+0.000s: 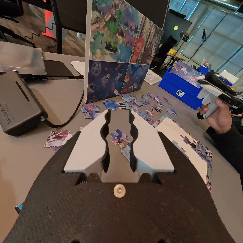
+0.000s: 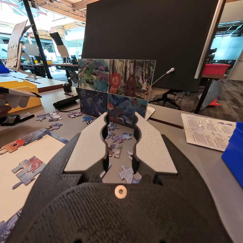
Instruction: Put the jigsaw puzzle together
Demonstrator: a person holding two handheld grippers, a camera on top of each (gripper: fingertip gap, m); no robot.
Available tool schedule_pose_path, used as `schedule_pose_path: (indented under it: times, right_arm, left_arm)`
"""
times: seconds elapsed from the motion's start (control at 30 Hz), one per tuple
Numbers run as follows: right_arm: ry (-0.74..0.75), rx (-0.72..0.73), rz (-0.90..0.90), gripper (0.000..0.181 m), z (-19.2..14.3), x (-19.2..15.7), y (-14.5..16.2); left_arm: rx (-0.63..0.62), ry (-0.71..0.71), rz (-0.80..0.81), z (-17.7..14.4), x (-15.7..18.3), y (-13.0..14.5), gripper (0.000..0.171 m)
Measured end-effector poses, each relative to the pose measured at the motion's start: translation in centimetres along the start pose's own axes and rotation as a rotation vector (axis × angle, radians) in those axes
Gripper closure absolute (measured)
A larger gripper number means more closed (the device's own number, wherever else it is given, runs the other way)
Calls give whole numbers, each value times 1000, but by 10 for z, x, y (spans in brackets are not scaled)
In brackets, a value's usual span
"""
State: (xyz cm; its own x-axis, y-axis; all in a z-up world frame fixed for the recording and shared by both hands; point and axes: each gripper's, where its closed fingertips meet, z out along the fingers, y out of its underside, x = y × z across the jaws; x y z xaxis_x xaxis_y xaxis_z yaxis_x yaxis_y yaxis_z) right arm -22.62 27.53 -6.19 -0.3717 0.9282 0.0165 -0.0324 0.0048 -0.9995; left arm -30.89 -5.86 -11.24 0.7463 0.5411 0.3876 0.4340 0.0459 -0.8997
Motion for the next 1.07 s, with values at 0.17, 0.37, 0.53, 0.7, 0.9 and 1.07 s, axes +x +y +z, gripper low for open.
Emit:
schedule_pose_path:
  times: [0.17,0.37,0.53,0.7,0.9,1.07]
  right_arm:
    - [-5,21,40,148,-3,3,-3]
    - [-17,4,49,148,0,1,2]
    - [-26,-4,48,147,2,-1,4]
    - [-17,5,53,147,0,2,1]
    - [-31,-1,85,144,1,2,4]
    - [-81,-68,115,135,9,-7,18]
  left_arm:
    - [-20,-1,2,3,-1,5,147]
    - [-40,-7,-9,6,-5,11,147]
    - [-47,-5,-7,7,-4,13,147]
    - [-55,1,-9,9,-3,15,148]
    - [-61,5,-8,10,-2,17,147]
    - [-60,8,-8,11,-2,17,148]
